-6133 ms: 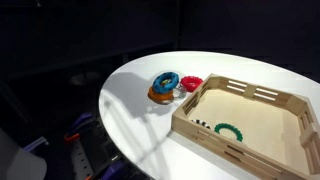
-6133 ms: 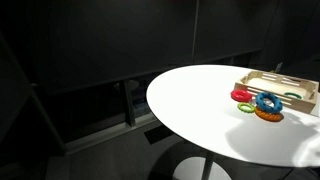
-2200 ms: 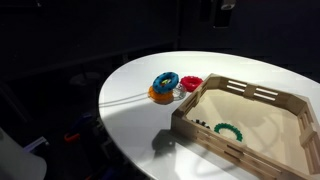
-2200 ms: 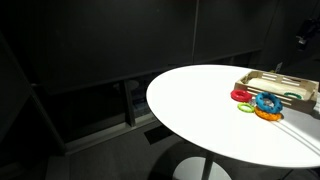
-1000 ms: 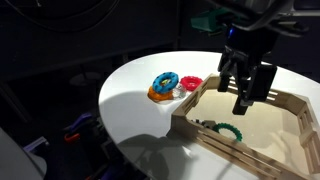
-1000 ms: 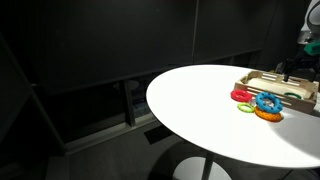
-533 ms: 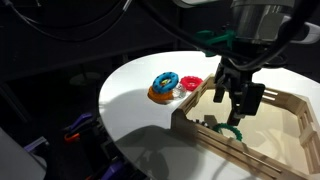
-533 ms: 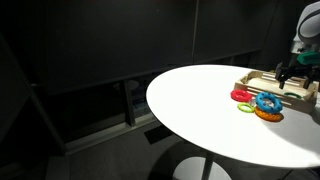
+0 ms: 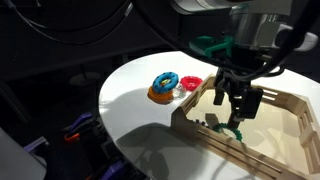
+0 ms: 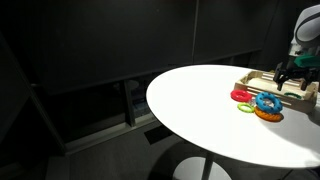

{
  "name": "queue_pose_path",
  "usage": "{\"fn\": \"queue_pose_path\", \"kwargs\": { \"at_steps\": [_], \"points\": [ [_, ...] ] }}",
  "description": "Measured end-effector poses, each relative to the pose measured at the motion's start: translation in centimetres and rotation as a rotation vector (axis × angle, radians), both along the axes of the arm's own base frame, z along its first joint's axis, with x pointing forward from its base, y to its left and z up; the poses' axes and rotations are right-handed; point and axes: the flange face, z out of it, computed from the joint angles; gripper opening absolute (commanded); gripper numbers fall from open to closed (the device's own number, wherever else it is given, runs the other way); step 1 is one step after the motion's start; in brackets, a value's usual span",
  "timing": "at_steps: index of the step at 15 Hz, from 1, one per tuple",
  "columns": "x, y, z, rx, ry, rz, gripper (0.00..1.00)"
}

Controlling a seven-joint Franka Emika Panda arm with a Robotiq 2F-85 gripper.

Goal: Remove the green donut plush toy from the wooden tray and put it on the table

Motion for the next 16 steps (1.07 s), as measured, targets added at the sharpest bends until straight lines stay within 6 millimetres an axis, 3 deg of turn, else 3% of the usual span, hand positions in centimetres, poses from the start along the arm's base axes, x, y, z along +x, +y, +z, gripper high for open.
{"fn": "queue_pose_path", "kwargs": {
  "at_steps": [16],
  "points": [
    [0.8, 0.4, -1.7, 0.010, -0.037, -0.024, 1.00]
  ]
}}
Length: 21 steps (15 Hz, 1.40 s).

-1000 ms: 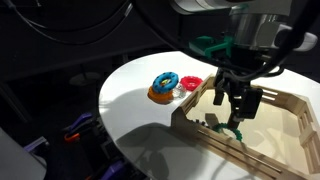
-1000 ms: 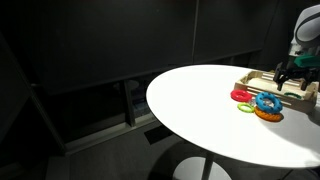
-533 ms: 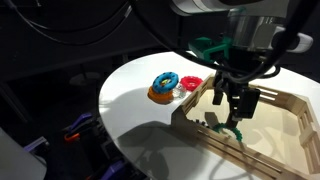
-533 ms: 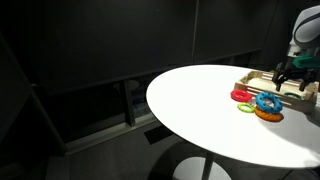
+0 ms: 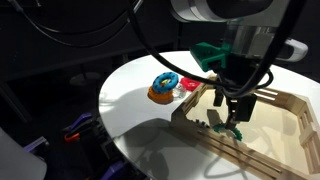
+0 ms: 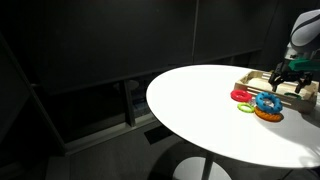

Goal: Remove the green donut plush toy from the wooden tray and put it on the table

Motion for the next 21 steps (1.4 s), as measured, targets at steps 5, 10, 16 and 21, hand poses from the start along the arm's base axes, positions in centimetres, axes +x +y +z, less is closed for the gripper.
{"fn": "queue_pose_path", "kwargs": {
  "at_steps": [5, 10, 16, 21],
  "points": [
    [0.2, -0.1, -0.7, 0.004, -0.010, -0.013, 1.00],
    [0.5, -0.3, -1.3, 0.008, -0.010, -0.024, 0.92],
    [0.8, -0.4, -1.4, 0.011, -0.014, -0.032, 0.41],
    [1.3, -0.5, -0.9, 0.012, -0.029, -0.038, 0.05]
  ]
}}
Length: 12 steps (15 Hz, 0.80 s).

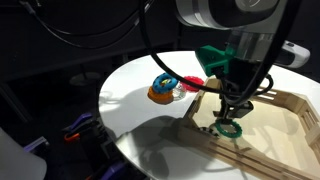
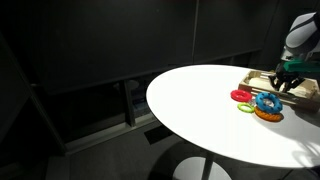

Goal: Remove the green donut plush toy from the wooden tray and put it on the table

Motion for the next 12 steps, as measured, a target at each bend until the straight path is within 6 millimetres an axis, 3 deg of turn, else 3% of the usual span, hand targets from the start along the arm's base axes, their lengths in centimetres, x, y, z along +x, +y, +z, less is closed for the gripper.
{"fn": "queue_pose_path", "kwargs": {
  "at_steps": [8, 12],
  "points": [
    [0.0, -0.2, 0.1, 0.002, -0.005, -0.011, 0.07],
    [0.3, -0.3, 1.1, -0.004, -0.021, -0.018, 0.07]
  ]
}}
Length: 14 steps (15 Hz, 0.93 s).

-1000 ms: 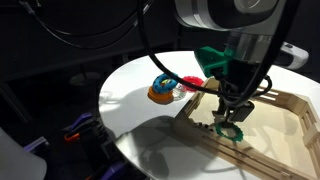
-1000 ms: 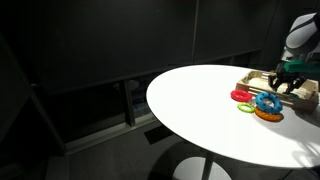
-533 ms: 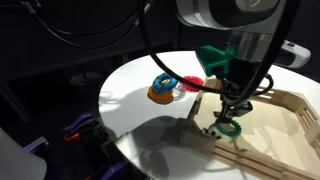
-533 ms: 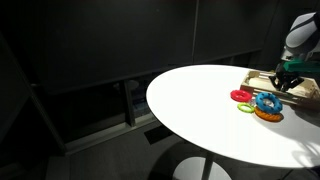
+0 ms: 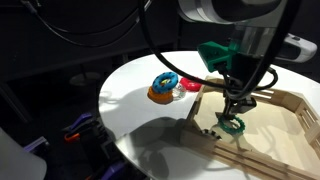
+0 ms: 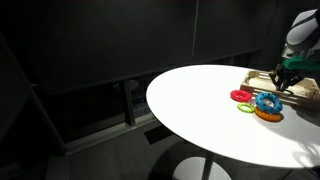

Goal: Remove the green donut plush toy from the wooden tray and put it on the table

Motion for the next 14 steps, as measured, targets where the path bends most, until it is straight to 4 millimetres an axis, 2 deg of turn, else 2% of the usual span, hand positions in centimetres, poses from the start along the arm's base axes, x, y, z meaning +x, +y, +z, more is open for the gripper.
{"fn": "queue_pose_path", "kwargs": {
  "at_steps": [6, 14],
  "points": [
    [0.6, 1.6, 2.4, 0.009, -0.010, 0.024, 0.07],
    [0.6, 6.0, 6.2, 0.044, -0.008, 0.094, 0.07]
  ]
}}
